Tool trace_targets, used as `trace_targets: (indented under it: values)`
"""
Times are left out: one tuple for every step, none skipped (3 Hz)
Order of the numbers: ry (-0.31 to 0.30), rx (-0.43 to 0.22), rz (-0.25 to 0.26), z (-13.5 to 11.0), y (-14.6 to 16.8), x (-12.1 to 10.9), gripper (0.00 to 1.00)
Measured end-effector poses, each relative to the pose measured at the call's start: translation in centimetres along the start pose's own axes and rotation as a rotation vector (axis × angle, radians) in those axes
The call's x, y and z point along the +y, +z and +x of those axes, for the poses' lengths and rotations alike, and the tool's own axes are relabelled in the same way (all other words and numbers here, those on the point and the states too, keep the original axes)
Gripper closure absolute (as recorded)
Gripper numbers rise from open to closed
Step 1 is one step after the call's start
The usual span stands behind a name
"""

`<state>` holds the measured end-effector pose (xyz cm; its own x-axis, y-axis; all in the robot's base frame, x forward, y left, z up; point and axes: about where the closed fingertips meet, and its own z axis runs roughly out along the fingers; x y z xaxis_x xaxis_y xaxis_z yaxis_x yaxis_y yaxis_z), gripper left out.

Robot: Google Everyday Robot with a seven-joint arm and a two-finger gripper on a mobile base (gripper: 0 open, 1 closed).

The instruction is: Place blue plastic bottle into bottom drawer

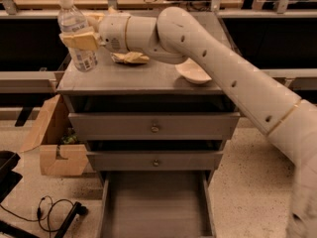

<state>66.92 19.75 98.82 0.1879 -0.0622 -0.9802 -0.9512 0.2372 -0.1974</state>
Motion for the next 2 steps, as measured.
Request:
trace_targets:
  values:
    - [-0.004,-0.028,0.065,-4.0,-2.7,4.6,1.0]
    - [0.023,0.019,0.118,-2.5,-5.8,8.9,1.0]
